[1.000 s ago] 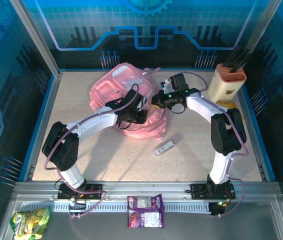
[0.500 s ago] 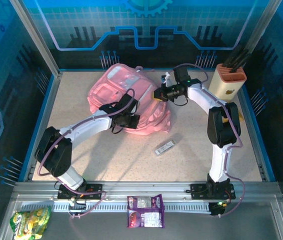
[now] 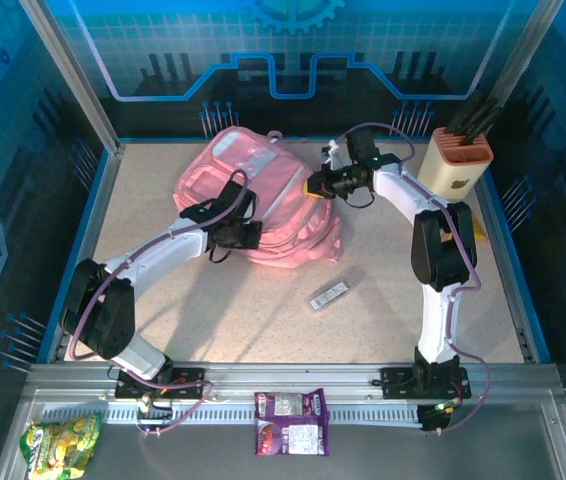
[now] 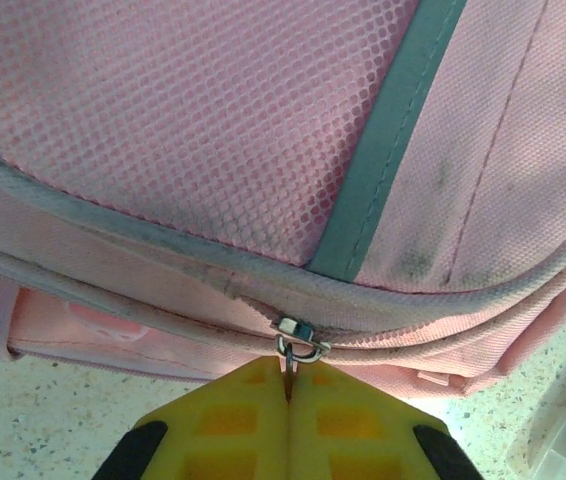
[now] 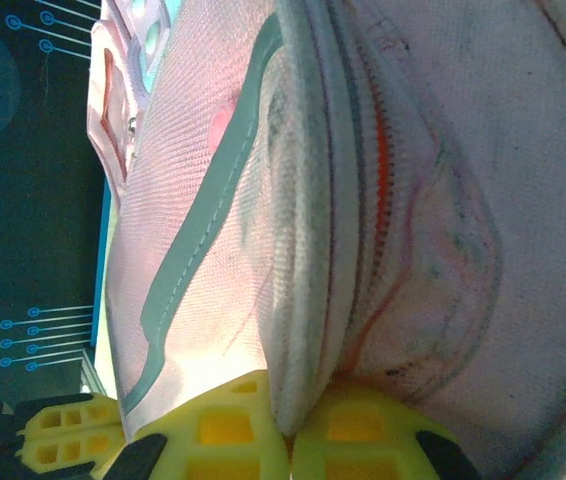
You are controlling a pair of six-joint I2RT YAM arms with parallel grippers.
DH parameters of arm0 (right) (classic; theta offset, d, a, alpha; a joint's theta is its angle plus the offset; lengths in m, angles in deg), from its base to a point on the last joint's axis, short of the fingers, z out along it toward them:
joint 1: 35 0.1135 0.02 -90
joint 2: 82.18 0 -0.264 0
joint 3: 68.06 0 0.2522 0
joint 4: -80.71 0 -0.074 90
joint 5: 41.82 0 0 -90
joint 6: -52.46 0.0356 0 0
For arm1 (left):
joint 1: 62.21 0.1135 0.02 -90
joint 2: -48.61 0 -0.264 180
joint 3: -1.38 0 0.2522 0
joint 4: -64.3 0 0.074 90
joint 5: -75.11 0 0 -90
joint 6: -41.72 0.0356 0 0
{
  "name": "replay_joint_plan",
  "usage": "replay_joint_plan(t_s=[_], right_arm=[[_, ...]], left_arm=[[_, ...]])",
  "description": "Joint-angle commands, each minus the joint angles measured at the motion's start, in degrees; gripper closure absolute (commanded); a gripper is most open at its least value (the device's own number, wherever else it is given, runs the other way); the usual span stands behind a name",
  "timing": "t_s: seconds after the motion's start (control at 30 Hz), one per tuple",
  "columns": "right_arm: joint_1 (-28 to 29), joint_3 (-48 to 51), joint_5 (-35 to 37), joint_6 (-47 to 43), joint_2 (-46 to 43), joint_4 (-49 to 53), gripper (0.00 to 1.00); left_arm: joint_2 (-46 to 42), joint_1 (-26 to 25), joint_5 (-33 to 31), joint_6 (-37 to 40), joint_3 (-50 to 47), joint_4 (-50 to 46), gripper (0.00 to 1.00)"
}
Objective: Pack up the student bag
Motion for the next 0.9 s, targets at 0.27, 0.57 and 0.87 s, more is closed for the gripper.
replay_joint_plan(t_s=[0.27,0.57,0.87], right_arm=[[-0.98,16.25,14.27,-3.13,-17.58,-7.41,0.37],[3.38,35.06,23.74,-5.64,-35.54,-5.75,0.00],[14.30,49.07,28.02,0.69,-48.34,-2.83,0.00]], left_arm=[[-4.25,-7.36,4.19,-5.94,-3.79,5.23,0.39],[-9.17,-13.90,4.29,-11.87,-9.43,12.23,0.02],[-10.09,-19.86,3.90,-18.29,-15.99,20.47,0.01]])
